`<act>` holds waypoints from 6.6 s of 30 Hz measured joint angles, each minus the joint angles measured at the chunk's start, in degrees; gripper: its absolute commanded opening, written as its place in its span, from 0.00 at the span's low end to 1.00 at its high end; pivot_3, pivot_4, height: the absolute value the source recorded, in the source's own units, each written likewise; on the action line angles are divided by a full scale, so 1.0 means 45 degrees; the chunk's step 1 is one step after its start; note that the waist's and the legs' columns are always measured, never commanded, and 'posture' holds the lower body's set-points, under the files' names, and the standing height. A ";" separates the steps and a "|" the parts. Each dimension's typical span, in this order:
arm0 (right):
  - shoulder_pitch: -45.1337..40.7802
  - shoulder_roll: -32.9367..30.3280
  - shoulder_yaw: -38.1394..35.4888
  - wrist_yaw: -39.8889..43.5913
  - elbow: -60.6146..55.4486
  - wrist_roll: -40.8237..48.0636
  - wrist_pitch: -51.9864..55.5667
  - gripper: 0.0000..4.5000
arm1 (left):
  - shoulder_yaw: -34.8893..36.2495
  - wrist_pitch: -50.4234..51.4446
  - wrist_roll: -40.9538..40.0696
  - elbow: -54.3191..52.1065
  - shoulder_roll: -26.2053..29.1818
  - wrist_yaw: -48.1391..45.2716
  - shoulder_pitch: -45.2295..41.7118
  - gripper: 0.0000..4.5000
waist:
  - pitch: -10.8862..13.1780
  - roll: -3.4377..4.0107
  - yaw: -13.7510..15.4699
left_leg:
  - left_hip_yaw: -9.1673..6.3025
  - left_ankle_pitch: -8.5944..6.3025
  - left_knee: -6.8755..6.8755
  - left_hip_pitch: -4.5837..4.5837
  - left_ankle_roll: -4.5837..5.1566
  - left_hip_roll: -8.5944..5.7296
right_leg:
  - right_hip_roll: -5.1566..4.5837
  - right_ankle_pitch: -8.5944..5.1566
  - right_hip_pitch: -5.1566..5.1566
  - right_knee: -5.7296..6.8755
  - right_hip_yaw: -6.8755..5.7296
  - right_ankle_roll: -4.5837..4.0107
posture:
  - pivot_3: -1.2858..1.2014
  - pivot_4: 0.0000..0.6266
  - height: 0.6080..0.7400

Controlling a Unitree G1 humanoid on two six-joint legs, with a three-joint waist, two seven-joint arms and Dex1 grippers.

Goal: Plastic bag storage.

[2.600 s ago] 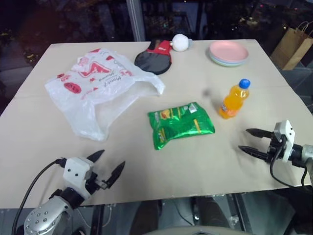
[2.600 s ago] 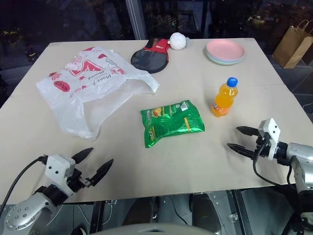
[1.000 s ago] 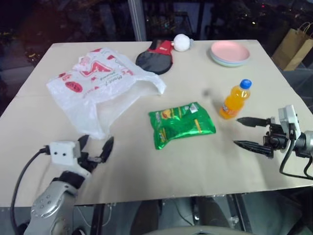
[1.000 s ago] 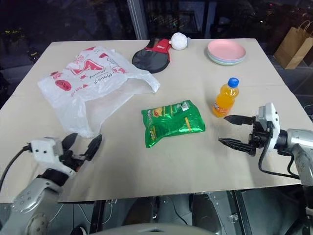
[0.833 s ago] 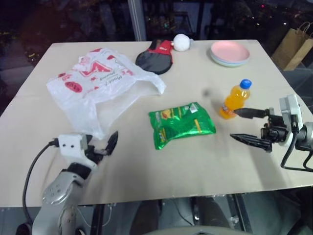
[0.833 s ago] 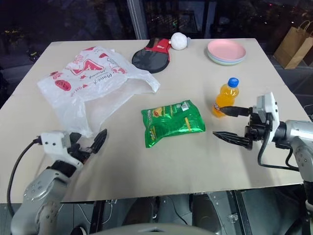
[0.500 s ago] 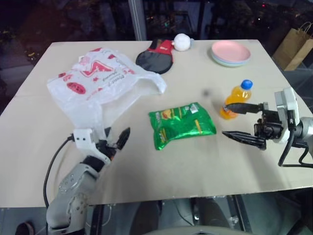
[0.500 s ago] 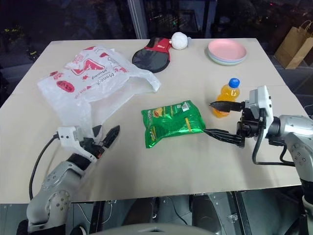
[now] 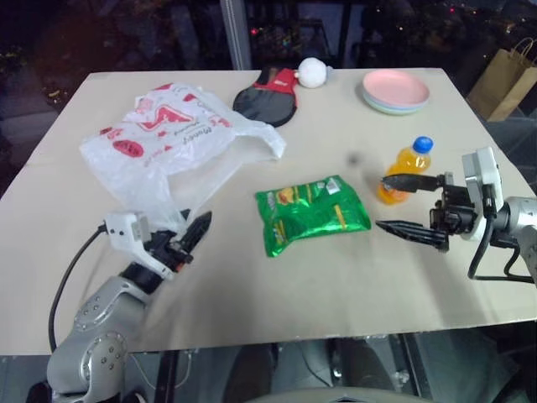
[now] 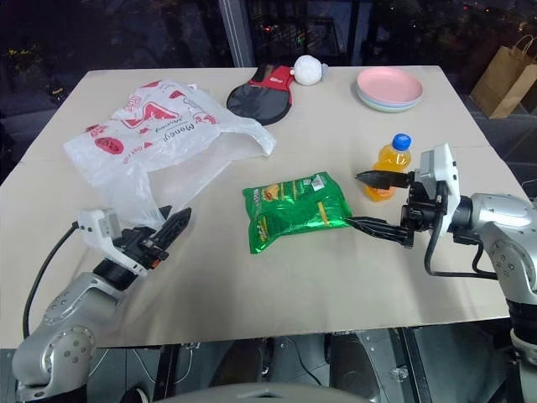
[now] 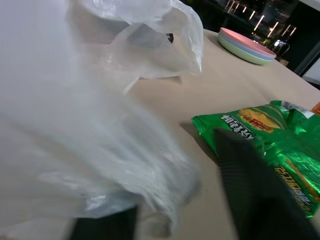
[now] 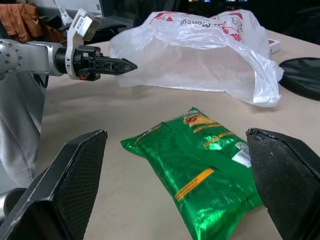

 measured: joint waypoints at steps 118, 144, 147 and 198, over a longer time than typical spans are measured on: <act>-0.8478 1.1498 0.1693 -1.1261 1.1103 0.4455 0.7015 0.98 | -0.3441 0.1516 -0.6035 -0.0250 -0.0611 -0.1746 -0.3962 0.00 | 0.0017 0.0029 -0.0419 | 0.0018 0.0000 -0.0132 -0.0067 0.0003 0.0023 | 0.0033 0.0000 -0.0120 -0.0025 0.0024 -0.0011 | 0.52 0.24 1.00; -0.5437 0.4475 0.3153 -0.3988 0.4037 -0.0749 0.4402 0.98 | 0.2790 0.0132 -1.0225 -0.0614 0.1024 0.1319 -0.1158 0.00 | 0.0017 0.0023 -0.0084 | 0.0013 -0.0001 -0.0155 -0.0081 0.0000 0.0015 | 0.0007 -0.0002 -0.0128 -0.0068 0.0009 -0.0011 | 0.52 0.24 1.00; -0.4699 0.3368 0.2889 -0.3973 0.3234 -0.1181 0.4113 0.98 | 0.2875 0.0112 -1.0679 -0.0502 0.1037 0.1745 -0.1126 0.00 | 0.0020 0.0020 -0.0086 | 0.0016 0.0000 -0.0154 -0.0079 0.0000 0.0006 | -0.0001 -0.0002 -0.0130 -0.0060 0.0015 -0.0010 | 0.52 0.24 1.00; -0.4087 0.4374 -0.0120 -0.6037 0.2267 -0.0340 0.4060 0.57 | 0.2130 0.0353 -1.1200 -0.0106 0.1402 0.2285 -0.1961 0.00 | 0.0031 0.0026 -0.0158 | 0.0025 0.0002 -0.0145 -0.0043 -0.0001 0.0007 | 0.0014 0.0000 -0.0111 -0.0017 0.0035 -0.0011 | 0.52 0.24 1.00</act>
